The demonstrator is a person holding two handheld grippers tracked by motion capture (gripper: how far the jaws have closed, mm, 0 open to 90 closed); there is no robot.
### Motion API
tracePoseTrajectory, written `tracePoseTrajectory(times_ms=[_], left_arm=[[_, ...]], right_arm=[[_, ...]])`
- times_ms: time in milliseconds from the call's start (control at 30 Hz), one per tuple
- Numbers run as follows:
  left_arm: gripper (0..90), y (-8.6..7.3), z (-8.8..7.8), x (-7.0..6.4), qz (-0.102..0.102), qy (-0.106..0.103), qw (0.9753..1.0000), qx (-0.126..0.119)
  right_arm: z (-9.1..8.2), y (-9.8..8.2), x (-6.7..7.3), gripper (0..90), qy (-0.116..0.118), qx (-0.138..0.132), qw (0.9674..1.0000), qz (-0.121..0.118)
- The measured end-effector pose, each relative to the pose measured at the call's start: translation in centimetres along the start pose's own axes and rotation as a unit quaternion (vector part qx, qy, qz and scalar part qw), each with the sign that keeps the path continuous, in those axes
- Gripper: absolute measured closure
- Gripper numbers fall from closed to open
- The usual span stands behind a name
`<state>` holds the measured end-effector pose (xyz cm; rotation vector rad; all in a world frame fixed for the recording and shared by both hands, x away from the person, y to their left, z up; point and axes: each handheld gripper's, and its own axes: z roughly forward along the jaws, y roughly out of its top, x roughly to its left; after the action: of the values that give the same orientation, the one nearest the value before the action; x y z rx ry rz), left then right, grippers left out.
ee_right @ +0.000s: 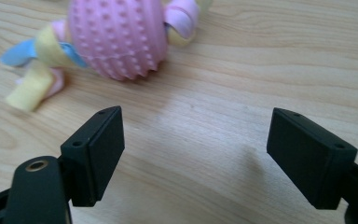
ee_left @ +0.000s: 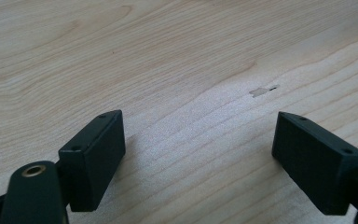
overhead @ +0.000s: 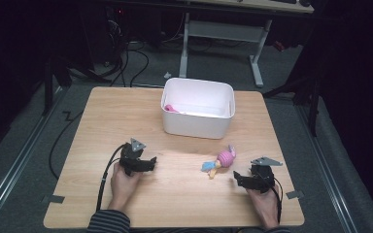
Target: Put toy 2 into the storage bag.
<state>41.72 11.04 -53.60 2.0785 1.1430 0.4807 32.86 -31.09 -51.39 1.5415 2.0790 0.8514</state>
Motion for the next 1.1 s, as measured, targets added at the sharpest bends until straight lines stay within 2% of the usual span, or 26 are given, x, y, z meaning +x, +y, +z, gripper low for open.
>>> tracePoseTrajectory(times_ms=[200, 433, 600, 800, 1100], left_arm=[[17.4, 0.0, 0.0, 0.0, 0.0, 0.0, 1.0, 0.0], [17.4, 0.0, 0.0, 0.0, 0.0, 0.0, 1.0, 0.0], [17.4, 0.0, 0.0, 0.0, 0.0, -0.001, 1.0, 0.0], [17.4, 0.0, 0.0, 0.0, 0.001, -0.001, 1.0, 0.0], [17.4, 0.0, 0.0, 0.0, 0.001, -0.001, 1.0, 0.0]], right_arm=[[-0.7, 0.9, 0.9, 15.8, 0.016, -0.009, 0.9997, -0.013], [-0.8, 2.7, 1.9, 13.9, 0.019, -0.011, 0.9989, -0.042], [-0.7, 4.0, 2.5, 12.0, 0.023, -0.012, 0.9984, -0.051], [-0.1, 5.4, 2.9, 11.2, 0.024, -0.01, 0.9983, -0.052], [1.7, 6.4, 3.3, 3.1, 0.029, 0.016, 0.9985, -0.044]])
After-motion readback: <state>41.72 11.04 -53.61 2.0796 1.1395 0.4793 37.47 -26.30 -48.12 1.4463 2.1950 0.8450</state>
